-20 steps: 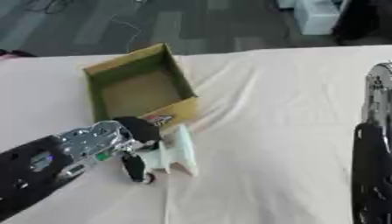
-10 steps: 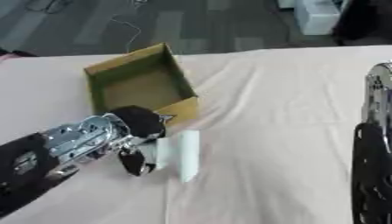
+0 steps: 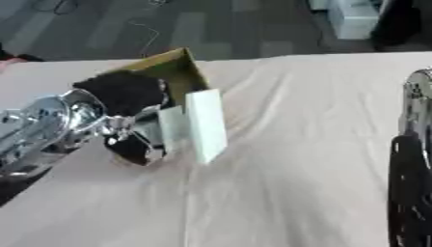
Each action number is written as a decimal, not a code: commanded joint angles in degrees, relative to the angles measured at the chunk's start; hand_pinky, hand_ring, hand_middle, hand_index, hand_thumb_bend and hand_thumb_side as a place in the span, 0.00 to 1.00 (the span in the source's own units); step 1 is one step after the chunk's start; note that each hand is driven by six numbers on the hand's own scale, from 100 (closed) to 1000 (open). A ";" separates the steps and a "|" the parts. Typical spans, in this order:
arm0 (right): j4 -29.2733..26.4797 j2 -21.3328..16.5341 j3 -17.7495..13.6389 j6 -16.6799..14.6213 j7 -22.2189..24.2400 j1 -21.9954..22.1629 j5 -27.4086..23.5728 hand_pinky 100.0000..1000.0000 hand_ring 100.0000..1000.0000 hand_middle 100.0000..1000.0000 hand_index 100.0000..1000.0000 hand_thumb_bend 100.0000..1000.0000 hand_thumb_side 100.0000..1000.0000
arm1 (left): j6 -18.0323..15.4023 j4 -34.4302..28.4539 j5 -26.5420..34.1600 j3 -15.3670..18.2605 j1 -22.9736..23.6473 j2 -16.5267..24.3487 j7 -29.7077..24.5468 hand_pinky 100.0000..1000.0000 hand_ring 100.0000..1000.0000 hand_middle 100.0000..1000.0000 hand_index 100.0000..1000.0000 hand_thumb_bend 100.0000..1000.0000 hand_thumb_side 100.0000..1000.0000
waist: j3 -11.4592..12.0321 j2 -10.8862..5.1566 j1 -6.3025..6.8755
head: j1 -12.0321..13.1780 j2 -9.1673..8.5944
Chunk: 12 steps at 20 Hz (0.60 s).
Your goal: Pick up objects on the table and place them in the box.
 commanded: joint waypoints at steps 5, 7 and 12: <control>-0.75 -1.26 -0.17 -0.03 0.04 -0.41 -0.03 0.65 0.53 0.53 0.68 0.00 0.91 | 4.83 0.03 -7.29 4.08 0.28 3.87 -3.01 0.00 0.00 0.00 0.08 0.00 0.22 | 0.05 -0.81 -0.26 | -0.21 -0.03; -0.75 -1.19 -0.19 -0.03 0.08 -0.51 -0.08 0.65 0.53 0.53 0.68 0.00 0.91 | 5.32 2.29 -10.12 4.64 0.81 3.65 -3.48 0.00 0.00 0.00 0.08 0.00 0.20 | -0.03 -0.69 -0.32 | -0.11 -0.03; -0.75 -1.04 -0.23 -0.07 0.14 -0.73 -0.18 0.65 0.53 0.53 0.68 0.00 0.91 | 4.53 9.68 -16.41 5.12 1.09 2.30 -1.66 0.00 0.00 0.00 0.08 0.00 0.22 | -0.20 -0.42 -0.44 | 0.11 -0.03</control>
